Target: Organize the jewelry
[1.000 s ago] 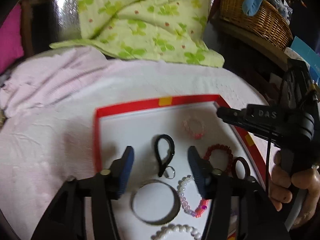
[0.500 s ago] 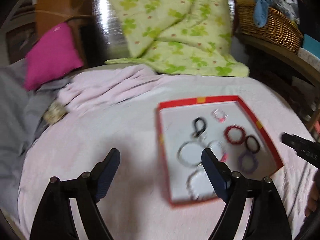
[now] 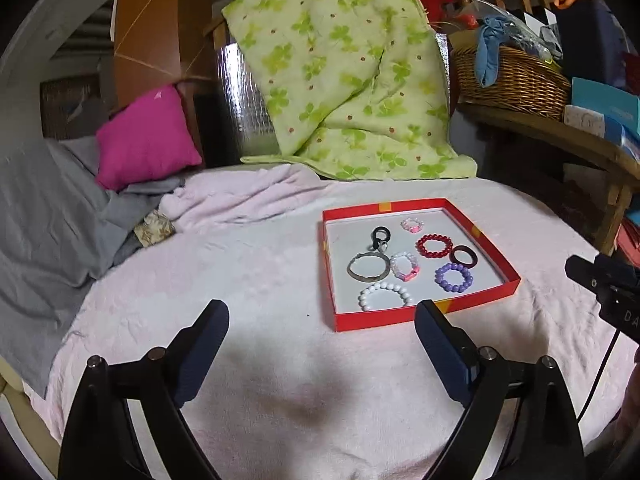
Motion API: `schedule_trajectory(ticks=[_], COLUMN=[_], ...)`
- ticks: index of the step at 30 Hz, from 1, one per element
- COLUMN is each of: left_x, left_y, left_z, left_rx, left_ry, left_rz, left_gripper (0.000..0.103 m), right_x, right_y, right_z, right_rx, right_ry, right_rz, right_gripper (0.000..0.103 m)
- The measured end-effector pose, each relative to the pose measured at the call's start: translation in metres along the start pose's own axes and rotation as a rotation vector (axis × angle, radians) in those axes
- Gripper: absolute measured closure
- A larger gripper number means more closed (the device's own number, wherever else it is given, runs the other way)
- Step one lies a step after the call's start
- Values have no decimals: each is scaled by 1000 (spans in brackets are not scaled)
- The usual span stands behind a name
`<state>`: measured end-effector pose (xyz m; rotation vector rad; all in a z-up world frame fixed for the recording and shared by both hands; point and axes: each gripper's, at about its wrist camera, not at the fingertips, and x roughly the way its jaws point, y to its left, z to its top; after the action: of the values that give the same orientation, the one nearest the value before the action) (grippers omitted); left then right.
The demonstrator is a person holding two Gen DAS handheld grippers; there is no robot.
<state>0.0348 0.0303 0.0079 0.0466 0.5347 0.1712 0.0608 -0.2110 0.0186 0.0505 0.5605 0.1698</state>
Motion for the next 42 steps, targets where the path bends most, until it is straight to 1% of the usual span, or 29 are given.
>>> schedule_trajectory(ticks=[2,4,8,10,15,18,25,29,32,36,42], left_x=[6,13,22,30,35,40,46,50,52,50,49], left_y=[2,5,3,2,-1,-2,-7,-10,-12,-9,-2], left_z=[0,0,-1,-2,-7,-7,-4,-4,-5,-5,-4], left_rx=[3,-8,1,6,11,10,-12,-12,-10,-24,-35], left_ry=[10,34,71,105,128,145,172,192,195,187,181], left_rz=[12,5,25,14,8,1,-32,-38,-17,-28,-15], left_gripper=[9,9,9,9,9,9,9,9,9,9,9], right_x=[5,15,30,37,49,53,57,56,55,56,57], right_y=[4,6,13,14,15,17,12,9,9,14,23], right_z=[1,0,-2,-3,-6,-7,-7,-8,-6,-7,-8], right_rx=[0,8,-2,12,23,27,24,26,22,13,-6], right_ry=[10,45,98,128,175,196,208,210,206,210,208], right_rz=[3,1,-30,-31,-38,-25,-40,-51,-49,-39,-29], right_gripper=[35,35,35,35,35,35,35,35,35,35,35])
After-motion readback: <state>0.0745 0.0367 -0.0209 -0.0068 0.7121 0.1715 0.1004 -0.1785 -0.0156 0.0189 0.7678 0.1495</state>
